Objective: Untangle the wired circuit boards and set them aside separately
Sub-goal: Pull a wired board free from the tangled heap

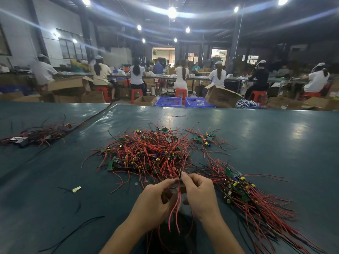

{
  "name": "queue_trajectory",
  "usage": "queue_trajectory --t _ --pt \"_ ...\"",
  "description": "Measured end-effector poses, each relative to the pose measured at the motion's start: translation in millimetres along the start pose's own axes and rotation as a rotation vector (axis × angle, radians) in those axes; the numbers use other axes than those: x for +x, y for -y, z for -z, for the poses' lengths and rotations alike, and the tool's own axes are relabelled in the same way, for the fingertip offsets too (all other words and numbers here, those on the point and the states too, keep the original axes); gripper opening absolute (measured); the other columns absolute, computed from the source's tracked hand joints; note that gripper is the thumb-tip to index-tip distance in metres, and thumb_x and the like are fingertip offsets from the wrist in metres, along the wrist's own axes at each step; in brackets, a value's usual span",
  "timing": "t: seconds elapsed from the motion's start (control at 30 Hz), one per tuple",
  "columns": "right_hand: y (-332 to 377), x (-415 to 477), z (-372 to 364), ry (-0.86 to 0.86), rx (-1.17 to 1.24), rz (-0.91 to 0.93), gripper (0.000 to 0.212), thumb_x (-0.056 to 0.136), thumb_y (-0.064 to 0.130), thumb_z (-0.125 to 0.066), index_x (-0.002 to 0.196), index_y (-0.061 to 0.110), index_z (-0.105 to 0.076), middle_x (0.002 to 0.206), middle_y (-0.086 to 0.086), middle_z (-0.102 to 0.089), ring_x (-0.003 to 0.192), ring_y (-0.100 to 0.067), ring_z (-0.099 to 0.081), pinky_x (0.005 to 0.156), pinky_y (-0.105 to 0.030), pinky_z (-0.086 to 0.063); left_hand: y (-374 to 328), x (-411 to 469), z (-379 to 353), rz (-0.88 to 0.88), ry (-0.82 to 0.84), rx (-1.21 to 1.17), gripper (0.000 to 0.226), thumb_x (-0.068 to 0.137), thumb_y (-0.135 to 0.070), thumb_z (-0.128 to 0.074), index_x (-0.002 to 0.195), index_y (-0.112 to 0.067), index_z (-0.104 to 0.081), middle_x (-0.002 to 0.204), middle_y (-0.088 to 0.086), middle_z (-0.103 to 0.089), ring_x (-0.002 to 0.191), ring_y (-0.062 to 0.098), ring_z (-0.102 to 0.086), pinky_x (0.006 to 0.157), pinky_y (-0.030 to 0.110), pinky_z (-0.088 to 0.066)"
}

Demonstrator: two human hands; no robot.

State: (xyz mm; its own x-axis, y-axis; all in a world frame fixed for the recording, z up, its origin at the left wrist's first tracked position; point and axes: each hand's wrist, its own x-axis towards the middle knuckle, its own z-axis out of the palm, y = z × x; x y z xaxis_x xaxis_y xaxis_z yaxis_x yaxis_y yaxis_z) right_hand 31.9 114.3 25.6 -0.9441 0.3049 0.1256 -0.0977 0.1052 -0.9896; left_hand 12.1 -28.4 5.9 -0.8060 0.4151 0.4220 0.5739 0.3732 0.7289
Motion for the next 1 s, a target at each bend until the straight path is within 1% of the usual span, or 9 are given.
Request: queue_trajectory --t 0.13,0.27,0.37,0.43,0.53,0.6,0.73,0.83,1.0 --pt "0.3 5.3 3.0 -0.122 0.033 0.043 0.027 0.099 0.022 -0.056 0.079 0.014 -0.07 0.069 -0.004 -0.072 0.063 -0.018 -0.067 0.059 -0.035 -0.057 2.1 0.6 1.2 0.035 -0.088 0.024 0.031 0.09 -0.025 -0.063 0.12 -0.032 -0.063 0.066 -0.008 -0.063 0.054 0.006 -0.056 0.056 0.026 -0.05" --pt "9.1 11.6 22.7 -0.303 0.047 0.124 0.01 0.1 0.022 -0.053 0.102 0.02 -0.063 0.082 -0.001 -0.067 0.064 -0.014 -0.066 0.057 -0.025 -0.055 5.5 1.0 9.8 0.156 -0.239 0.118 0.016 0.087 -0.029 -0.066 0.102 -0.033 -0.068 0.07 -0.013 -0.065 0.065 0.004 -0.06 0.064 0.031 -0.055" --pt "10.4 16.1 44.6 -0.5 -0.265 0.297 0.027 0.1 0.029 -0.052 0.12 0.015 -0.062 0.098 -0.003 -0.061 0.071 -0.02 -0.06 0.057 -0.019 -0.045 11.0 0.8 16.4 0.2 -0.312 0.243 0.012 0.086 -0.029 -0.067 0.097 -0.032 -0.069 0.076 -0.019 -0.063 0.07 0.0 -0.059 0.064 0.027 -0.054" --pt "8.5 18.0 57.4 -0.559 -0.523 0.299 0.032 0.099 0.032 -0.052 0.123 0.015 -0.063 0.104 -0.002 -0.054 0.078 -0.021 -0.057 0.059 -0.026 -0.04 14.3 0.8 17.7 0.23 -0.262 0.341 0.017 0.085 -0.037 -0.065 0.102 -0.033 -0.067 0.086 -0.02 -0.059 0.077 0.0 -0.056 0.068 0.022 -0.05" --pt "2.4 20.7 69.1 -0.528 -0.842 0.089 0.041 0.098 0.034 -0.053 0.136 0.018 -0.056 0.126 -0.01 -0.051 0.111 -0.033 -0.05 0.082 -0.042 -0.043 20.8 0.0 14.9 0.276 -0.116 0.477 0.037 0.084 -0.051 -0.062 0.118 -0.035 -0.061 0.105 -0.018 -0.058 0.1 0.006 -0.052 0.086 0.026 -0.047" --pt "2.0 19.1 68.2 -0.501 -0.928 0.013 0.05 0.097 0.035 -0.055 0.144 0.018 -0.048 0.14 -0.013 -0.045 0.125 -0.037 -0.041 0.098 -0.048 -0.038 22.7 -0.7 13.1 0.285 -0.059 0.522 0.043 0.084 -0.053 -0.061 0.122 -0.033 -0.06 0.11 -0.015 -0.06 0.107 0.009 -0.05 0.091 0.028 -0.046" --pt "4.8 9.0 38.3 -0.438 -0.87 0.173 0.053 0.092 0.034 -0.061 0.142 0.018 -0.051 0.139 -0.01 -0.049 0.127 -0.031 -0.044 0.102 -0.046 -0.037 23.7 -1.5 12.1 0.279 -0.067 0.492 0.028 0.087 -0.039 -0.064 0.113 -0.029 -0.066 0.102 -0.014 -0.063 0.099 0.01 -0.056 0.088 0.029 -0.05" --pt "-1.4 -1.1 11.9 -0.294 -0.838 0.335 0.048 0.091 0.031 -0.065 0.136 0.018 -0.058 0.132 -0.004 -0.055 0.124 -0.024 -0.047 0.102 -0.041 -0.038 22.9 -3.0 11.0 0.278 -0.108 0.388 0.02 0.087 -0.025 -0.065 0.106 -0.027 -0.069 0.085 -0.015 -0.064 0.085 0.006 -0.059 0.087 0.03 -0.051" --pt "-21.2 -4.8 -3.7 -0.028 -0.83 0.335 0.046 0.097 0.039 -0.053 0.141 0.028 -0.051 0.131 0.011 -0.047 0.123 -0.011 -0.039 0.104 -0.025 -0.033 19.6 1.0 11.5 0.258 -0.224 0.201 0.013 0.083 -0.016 -0.072 0.094 -0.024 -0.073 0.077 -0.016 -0.067 0.075 -0.003 -0.064 0.076 0.016 -0.053"
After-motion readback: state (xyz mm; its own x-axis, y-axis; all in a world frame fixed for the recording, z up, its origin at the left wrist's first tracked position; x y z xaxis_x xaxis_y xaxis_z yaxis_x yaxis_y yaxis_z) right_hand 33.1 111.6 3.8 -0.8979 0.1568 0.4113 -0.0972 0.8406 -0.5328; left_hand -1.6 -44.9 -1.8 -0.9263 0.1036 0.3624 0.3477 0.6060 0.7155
